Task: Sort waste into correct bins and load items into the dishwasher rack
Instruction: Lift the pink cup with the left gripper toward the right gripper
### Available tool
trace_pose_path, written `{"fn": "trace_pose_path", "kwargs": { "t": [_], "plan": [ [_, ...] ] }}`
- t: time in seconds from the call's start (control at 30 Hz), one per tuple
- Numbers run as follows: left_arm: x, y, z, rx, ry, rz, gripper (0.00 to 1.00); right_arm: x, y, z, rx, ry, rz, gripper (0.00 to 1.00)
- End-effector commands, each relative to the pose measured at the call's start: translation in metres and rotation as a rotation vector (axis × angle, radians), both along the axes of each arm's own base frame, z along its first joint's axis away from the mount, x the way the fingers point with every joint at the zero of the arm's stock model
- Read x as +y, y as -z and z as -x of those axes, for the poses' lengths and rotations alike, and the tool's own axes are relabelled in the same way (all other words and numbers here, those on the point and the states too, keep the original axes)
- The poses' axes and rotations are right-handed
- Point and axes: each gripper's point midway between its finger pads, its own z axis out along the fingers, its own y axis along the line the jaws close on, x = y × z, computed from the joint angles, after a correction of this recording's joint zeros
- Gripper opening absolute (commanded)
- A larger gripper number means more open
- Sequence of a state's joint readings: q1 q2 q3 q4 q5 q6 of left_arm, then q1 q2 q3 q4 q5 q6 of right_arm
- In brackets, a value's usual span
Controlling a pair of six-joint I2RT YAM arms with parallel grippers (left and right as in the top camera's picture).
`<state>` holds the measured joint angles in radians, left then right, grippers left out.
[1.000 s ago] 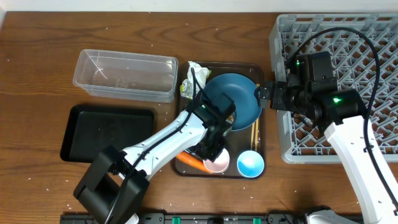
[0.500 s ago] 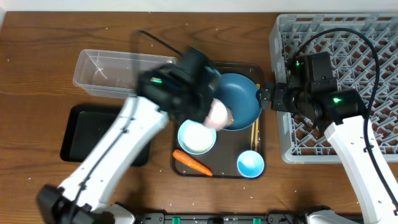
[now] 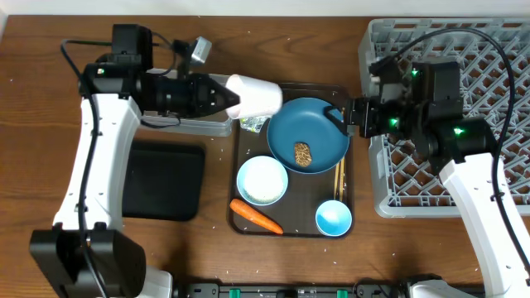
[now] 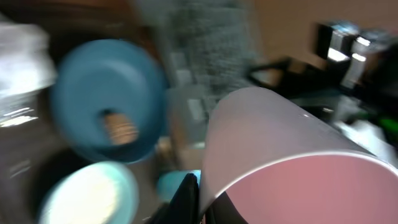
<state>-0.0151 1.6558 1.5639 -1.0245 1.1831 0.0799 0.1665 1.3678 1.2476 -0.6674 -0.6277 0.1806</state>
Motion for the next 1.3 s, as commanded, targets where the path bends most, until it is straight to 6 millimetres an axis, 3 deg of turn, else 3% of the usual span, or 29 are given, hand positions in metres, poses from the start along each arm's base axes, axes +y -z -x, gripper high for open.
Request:
{"fn": "trace_pose_path", "kwargs": {
  "t": [0.0,0.2,0.33,0.73,0.9,1.03,1.27],
  "plan": [
    [-0.027,-0.038,0.022,-0.109,0.169,0.227,0.06,0.035,-0.039,0.025,-0.096,-0.265,-0.187,0.83],
    [-0.054,-0.045,0.040,-0.150,0.277,0.268,0.06,0.057,-0.060,0.030,-0.210,-0.366,-0.227,0.86],
    [-0.063,-0.046,0.045,-0.163,0.307,0.271,0.06,0.074,-0.078,0.047,-0.325,-0.519,-0.280,0.89],
    [-0.053,-0.046,0.036,-0.186,0.276,0.268,0.06,0.076,-0.081,0.056,-0.333,-0.569,-0.306,0.87],
    [-0.035,-0.046,0.024,-0.193,0.220,0.263,0.06,0.075,-0.096,0.071,-0.372,-0.671,-0.389,0.87],
    [-0.034,-0.046,0.023,-0.195,0.216,0.262,0.06,0.076,-0.109,0.084,-0.419,-0.759,-0.448,0.88],
    [-0.042,-0.048,0.029,-0.191,0.245,0.272,0.06,0.086,-0.103,0.073,-0.443,-0.705,-0.381,0.89]
  ]
}}
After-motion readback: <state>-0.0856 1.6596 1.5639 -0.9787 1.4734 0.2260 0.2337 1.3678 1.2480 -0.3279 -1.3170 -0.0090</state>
